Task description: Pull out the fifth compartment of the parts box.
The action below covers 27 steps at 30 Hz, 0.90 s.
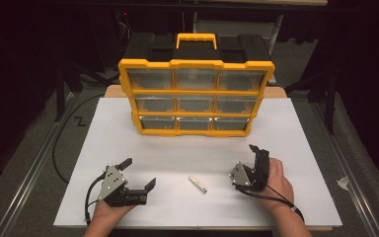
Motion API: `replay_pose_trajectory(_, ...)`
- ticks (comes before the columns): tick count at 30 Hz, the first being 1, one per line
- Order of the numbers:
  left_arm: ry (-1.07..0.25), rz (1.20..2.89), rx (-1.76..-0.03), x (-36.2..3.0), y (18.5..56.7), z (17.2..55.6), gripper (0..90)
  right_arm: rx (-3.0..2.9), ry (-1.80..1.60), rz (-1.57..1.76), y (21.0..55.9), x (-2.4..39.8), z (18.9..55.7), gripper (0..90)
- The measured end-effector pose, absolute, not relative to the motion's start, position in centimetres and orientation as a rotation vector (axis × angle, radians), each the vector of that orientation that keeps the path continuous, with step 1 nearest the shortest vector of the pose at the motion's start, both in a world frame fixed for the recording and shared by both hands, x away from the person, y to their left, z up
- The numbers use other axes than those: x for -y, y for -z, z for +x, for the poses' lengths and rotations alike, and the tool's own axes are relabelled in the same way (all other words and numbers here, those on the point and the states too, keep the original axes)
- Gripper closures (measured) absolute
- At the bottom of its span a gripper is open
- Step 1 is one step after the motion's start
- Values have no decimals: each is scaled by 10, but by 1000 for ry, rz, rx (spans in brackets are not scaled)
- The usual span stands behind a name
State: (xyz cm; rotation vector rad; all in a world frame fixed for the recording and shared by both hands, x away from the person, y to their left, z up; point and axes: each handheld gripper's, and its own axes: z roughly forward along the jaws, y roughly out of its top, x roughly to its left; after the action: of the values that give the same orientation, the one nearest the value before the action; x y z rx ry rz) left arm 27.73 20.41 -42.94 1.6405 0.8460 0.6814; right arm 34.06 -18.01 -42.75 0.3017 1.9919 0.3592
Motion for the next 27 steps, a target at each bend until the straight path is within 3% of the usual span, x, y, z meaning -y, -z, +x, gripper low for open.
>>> replay_pose_trajectory(21, -682, 1638, -855, -206, 428, 278, 2, -1922, -146, 69, 425, 166, 330, 12)
replay_pose_trajectory(27, -678, 1647, -865, -206, 428, 279, 2, -1908, -104, 42, 426, 163, 328, 56)
